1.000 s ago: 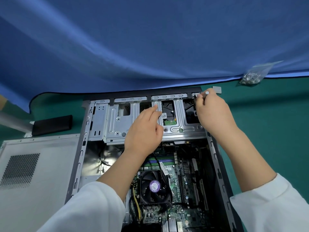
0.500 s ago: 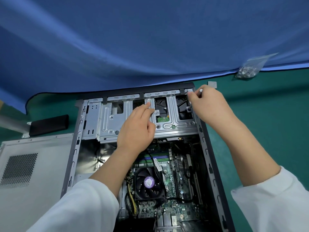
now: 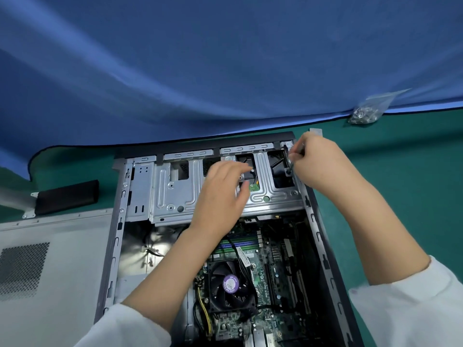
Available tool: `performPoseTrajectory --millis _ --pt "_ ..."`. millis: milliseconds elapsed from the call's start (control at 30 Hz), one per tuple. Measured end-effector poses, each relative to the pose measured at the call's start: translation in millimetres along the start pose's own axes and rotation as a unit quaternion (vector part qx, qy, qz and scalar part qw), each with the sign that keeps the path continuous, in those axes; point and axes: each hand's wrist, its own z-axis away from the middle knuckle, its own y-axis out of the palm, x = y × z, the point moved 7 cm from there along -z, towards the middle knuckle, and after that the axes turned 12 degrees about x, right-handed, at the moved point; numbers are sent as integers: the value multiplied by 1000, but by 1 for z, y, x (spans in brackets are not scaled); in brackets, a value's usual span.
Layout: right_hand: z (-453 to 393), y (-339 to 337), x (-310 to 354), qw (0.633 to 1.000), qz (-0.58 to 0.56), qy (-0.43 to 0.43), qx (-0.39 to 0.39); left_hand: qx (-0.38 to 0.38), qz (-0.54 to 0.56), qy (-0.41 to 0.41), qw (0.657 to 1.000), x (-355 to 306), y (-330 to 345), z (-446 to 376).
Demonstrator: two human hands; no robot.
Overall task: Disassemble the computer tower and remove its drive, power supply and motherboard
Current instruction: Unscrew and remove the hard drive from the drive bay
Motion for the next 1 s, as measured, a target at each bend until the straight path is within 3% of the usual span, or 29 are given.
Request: performPoseTrajectory --millis 233,467,633,833,1000 --pt "-3 -6 10 992 102 -17 -66 51 6 -4 999 -36 34 -44" --pt "-4 -5 -1 997 46 -58 -2 28 10 10 1000 -36 50 -56" --pt "1 -9 6 990 116 -65 -49 5 67 2 998 -32 45 -57" --pt "1 -5 3 995 61 -76 -13 4 71 10 997 -32 45 -57" --pt "-1 -8 5 989 119 -68 -50 1 84 0 996 -31 46 -58"
